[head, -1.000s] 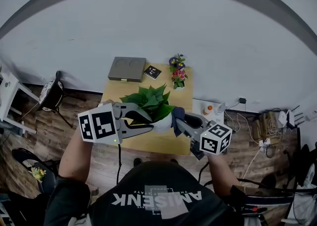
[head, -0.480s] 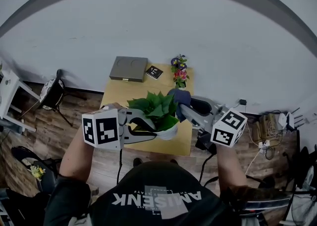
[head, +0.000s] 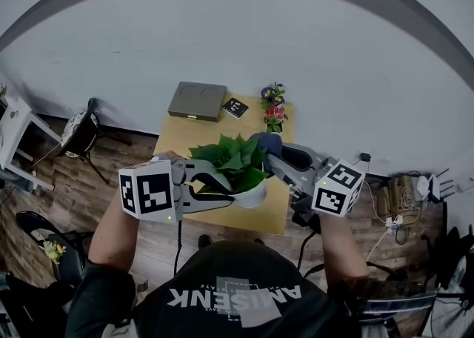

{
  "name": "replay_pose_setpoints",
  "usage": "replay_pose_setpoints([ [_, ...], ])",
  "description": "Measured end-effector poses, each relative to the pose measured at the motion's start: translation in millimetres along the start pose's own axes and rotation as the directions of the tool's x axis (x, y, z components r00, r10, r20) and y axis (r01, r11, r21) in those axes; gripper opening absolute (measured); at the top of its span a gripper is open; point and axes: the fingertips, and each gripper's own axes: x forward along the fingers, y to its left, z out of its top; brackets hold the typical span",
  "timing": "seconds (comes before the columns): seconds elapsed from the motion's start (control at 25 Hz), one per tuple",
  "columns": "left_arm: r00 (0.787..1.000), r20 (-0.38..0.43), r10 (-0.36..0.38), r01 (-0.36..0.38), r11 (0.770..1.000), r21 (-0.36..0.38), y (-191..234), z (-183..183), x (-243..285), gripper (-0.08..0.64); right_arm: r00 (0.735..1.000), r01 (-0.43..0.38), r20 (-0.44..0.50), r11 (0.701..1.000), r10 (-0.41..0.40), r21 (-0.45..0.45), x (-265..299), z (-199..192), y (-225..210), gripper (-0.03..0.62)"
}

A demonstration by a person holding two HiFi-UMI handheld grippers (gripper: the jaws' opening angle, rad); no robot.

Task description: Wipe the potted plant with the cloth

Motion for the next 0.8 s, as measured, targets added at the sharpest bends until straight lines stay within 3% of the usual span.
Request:
replay_pose_setpoints([
  [0.52,0.999,-0.018,0.033,-0.033,0.999,-0.017,6,-2,8,0.017,0.997,0.071,-0.042,0.992,-0.067,0.108,-23,-54,-10,0.11],
  [0.8,0.999,-0.03,0.012,-0.013,1.0,-0.021,7,-7,10,0.02,0.994,0.099,-0.068,0.978,-0.088,0.183,-29,-84,-9,0.11],
])
